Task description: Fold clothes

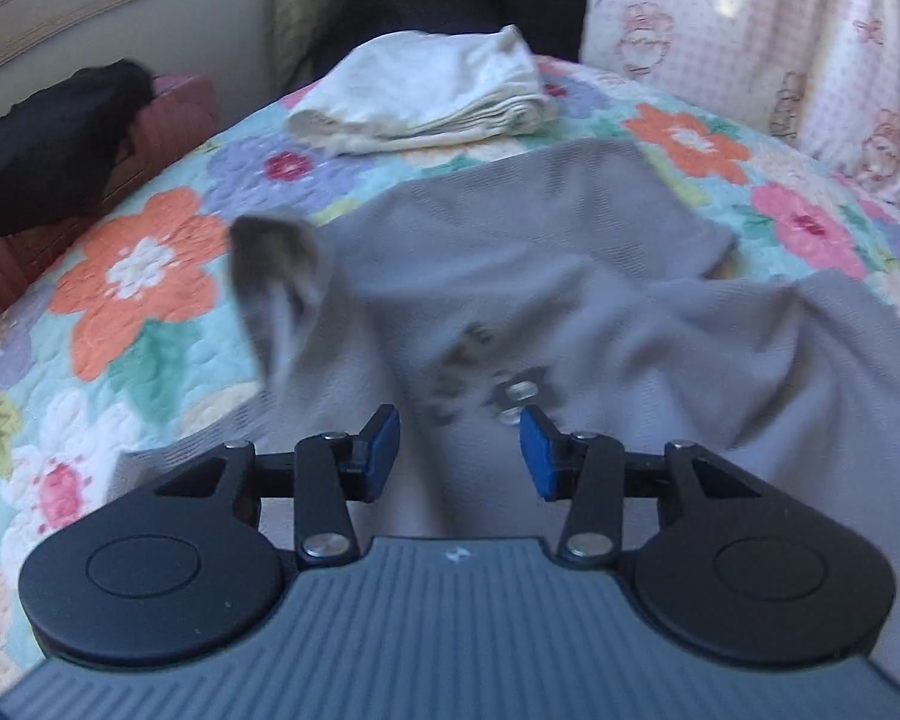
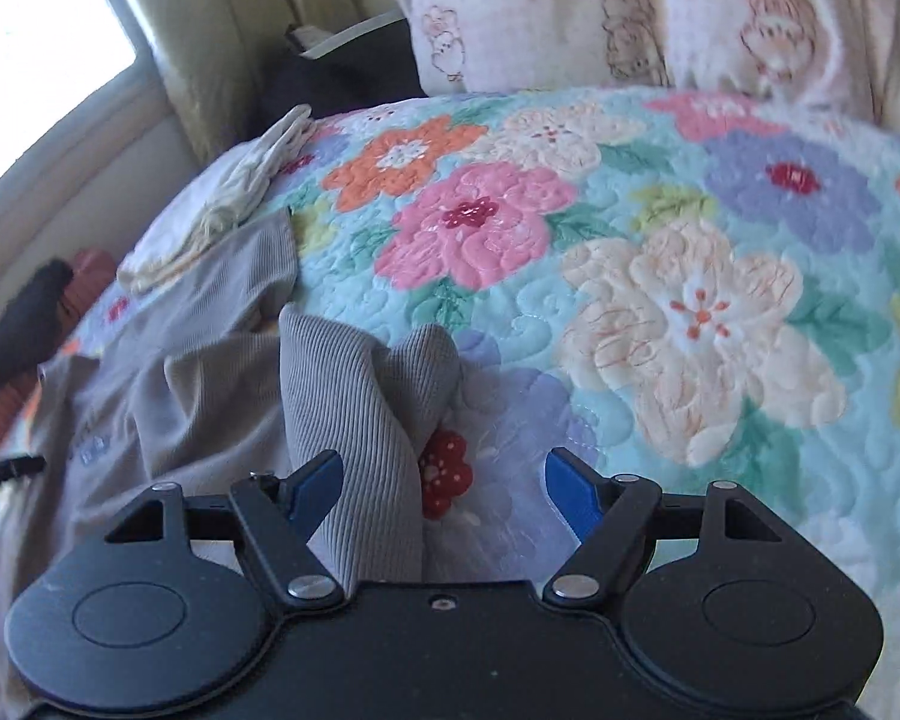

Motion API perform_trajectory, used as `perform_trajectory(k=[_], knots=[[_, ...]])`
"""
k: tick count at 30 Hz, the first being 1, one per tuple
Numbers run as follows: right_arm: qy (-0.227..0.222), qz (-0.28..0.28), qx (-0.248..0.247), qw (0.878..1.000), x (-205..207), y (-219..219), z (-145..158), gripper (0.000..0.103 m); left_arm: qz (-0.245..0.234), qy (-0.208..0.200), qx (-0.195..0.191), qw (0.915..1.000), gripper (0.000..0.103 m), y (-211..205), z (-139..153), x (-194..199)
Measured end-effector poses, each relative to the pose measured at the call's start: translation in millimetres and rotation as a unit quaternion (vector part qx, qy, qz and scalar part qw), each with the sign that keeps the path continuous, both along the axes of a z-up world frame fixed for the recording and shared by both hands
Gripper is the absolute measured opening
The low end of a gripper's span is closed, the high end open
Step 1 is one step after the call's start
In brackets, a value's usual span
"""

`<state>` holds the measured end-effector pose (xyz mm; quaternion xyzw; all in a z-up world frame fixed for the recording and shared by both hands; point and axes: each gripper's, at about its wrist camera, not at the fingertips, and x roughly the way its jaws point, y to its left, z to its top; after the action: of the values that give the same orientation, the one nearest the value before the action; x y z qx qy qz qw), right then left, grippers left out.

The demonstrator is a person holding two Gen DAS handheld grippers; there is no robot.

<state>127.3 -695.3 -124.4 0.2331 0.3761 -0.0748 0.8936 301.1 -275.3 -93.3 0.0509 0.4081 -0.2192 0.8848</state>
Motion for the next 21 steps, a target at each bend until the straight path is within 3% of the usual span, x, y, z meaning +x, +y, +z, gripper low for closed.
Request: perform_trajectory(k=[4, 8, 9, 10, 11, 15, 18, 21], knots=[[-0.013, -0.019, 0.031, 0.999, 25, -15, -13, 0.079, -0.033, 0.006, -0.035, 0.9988, 0.047, -40, 8, -6], [-0.038, -0.034, 0.066, 0.996, 48, -33, -18, 0.076, -0.048, 0.015, -0.037, 0.9981, 0.047, -71, 2, -7], [-0.035, -0.028, 0.079, 0.996, 53, -34, -21, 0.07, -0.047, 0.023, -0.038, 0.9979, 0.047, -74, 0, -8], [-0.032, -0.018, 0.091, 0.995, 55, -32, -24, 0.038, -0.044, 0.034, -0.041, 0.9976, 0.047, -75, -3, -8], [-0.03, -0.008, 0.104, 0.994, 56, -29, -26, 0.014, -0.041, 0.046, -0.046, 0.997, 0.047, -76, -5, -9], [-0.053, -0.002, 0.177, 0.983, 39, -8, -29, 0.013, -0.045, 0.085, -0.084, 0.9918, 0.047, -72, -10, -20], [-0.069, 0.06, 0.15, 0.984, 31, 26, -18, 0.013, -0.051, 0.101, -0.116, 0.9867, 0.047, -70, -12, -31], [-0.044, 0.165, 0.09, 0.981, 28, 77, -12, 0.013, -0.049, 0.101, -0.137, 0.9842, 0.047, -71, -13, -43]])
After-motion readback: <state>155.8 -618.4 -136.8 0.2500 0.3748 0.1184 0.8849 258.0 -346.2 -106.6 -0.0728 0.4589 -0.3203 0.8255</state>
